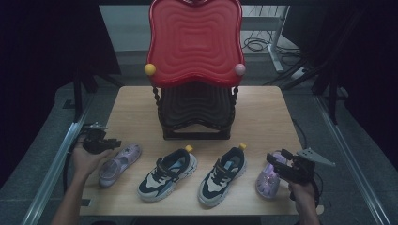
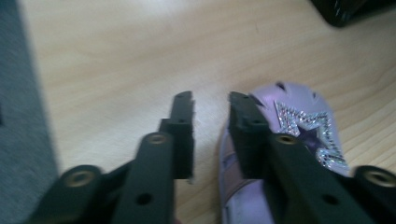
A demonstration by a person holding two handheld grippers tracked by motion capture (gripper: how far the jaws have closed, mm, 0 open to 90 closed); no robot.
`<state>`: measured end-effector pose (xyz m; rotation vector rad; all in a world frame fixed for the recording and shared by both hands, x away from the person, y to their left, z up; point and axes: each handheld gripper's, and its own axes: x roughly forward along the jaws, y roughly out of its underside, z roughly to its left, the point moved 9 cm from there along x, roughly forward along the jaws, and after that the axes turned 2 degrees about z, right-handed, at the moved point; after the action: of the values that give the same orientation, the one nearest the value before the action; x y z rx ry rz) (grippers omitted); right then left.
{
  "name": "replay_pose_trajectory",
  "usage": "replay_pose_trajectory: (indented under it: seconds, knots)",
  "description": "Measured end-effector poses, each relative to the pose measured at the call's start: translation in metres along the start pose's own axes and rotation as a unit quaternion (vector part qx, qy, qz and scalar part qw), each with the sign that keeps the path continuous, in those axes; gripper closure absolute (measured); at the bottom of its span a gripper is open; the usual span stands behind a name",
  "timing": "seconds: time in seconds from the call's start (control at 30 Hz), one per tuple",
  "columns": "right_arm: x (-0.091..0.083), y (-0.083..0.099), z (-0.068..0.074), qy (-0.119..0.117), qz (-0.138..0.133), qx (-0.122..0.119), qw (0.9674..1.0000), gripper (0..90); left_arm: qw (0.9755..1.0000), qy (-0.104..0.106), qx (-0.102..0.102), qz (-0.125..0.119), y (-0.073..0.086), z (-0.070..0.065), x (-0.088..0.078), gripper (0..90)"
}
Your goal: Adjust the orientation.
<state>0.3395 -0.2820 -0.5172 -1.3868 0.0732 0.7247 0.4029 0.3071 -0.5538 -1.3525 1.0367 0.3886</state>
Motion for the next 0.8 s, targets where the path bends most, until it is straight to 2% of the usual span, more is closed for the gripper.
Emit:
replay_pose_trajectory:
  seconds: [0.1, 0.3, 0.37, 0.5, 0.6, 0.63, 0.67, 0.73, 0.8]
  knots:
    - [-0.001, -0.002, 0.003, -0.002, -0.002, -0.004, 1.0, 29.7, 0.9996, 0.009, -0.007, -0.027, -0.003, -0.003, -0.018, 58.5]
    - [0.004, -0.005, 0.007, -0.002, 0.005, -0.016, 0.9999, 29.6, 0.9969, 0.037, 0.0, -0.07, 0.001, -0.033, -0.045, 52.5]
    - [0.007, -0.004, 0.008, -0.003, 0.007, -0.019, 0.9998, 29.6, 0.9952, 0.047, 0.002, -0.086, 0.004, -0.044, -0.053, 51.1]
    - [0.011, -0.001, 0.014, -0.01, 0.014, -0.032, 0.9994, 29.3, 0.9929, 0.054, -0.001, -0.106, 0.011, -0.059, -0.063, 48.9]
    - [0.013, 0.001, 0.017, -0.013, 0.018, -0.043, 0.9988, 29.2, 0.9898, 0.066, -0.006, -0.126, 0.018, -0.072, -0.069, 48.2]
    - [0.013, 0.001, 0.018, -0.011, 0.02, -0.049, 0.9985, 29.1, 0.9898, 0.066, -0.006, -0.126, 0.018, -0.072, -0.069, 48.0]
    - [0.012, 0.001, 0.019, -0.009, 0.023, -0.054, 0.9982, 29.0, 0.9893, 0.072, -0.003, -0.127, 0.022, -0.079, -0.069, 47.4]
    - [0.011, 0.002, 0.02, -0.01, 0.022, -0.061, 0.9979, 29.0, 0.9901, 0.075, 0.004, -0.118, 0.027, -0.086, -0.07, 46.8]
    - [0.009, 0.003, 0.022, -0.011, 0.024, -0.068, 0.9973, 29.0, 0.99, 0.077, 0.006, -0.118, 0.03, -0.088, -0.073, 45.7]
